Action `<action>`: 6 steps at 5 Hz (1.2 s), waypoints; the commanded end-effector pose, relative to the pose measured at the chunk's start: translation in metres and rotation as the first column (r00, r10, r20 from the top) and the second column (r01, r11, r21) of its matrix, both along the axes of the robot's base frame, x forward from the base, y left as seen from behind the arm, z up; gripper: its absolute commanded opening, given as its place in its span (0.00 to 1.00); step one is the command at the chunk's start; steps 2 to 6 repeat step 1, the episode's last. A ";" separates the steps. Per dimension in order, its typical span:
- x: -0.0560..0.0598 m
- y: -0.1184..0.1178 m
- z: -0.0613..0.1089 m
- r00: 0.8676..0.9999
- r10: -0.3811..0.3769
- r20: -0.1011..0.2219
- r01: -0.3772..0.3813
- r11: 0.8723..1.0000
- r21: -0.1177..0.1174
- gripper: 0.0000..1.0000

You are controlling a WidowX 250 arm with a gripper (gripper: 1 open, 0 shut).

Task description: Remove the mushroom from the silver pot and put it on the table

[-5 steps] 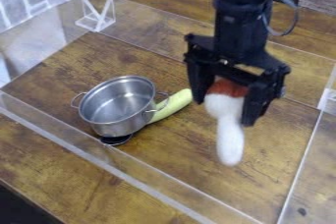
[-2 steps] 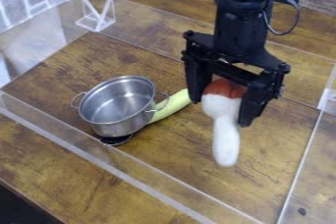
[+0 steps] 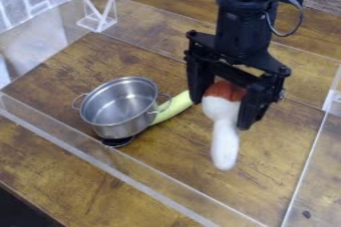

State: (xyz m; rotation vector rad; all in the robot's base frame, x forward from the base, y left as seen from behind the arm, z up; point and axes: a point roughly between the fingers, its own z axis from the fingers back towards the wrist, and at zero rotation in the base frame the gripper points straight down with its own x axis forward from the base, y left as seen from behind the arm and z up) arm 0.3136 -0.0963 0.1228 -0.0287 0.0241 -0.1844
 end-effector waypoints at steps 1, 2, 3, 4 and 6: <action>0.011 0.004 0.019 0.998 0.015 0.055 -0.015 1.000 -0.012 1.00; 0.011 0.004 0.019 0.998 0.015 0.055 -0.015 1.000 -0.012 1.00; 0.011 0.004 0.019 0.998 0.015 0.055 -0.015 1.000 -0.012 1.00; 0.011 0.004 0.019 0.998 0.015 0.055 -0.015 1.000 -0.012 1.00; 0.011 0.004 0.019 0.998 0.015 0.055 -0.015 1.000 -0.012 1.00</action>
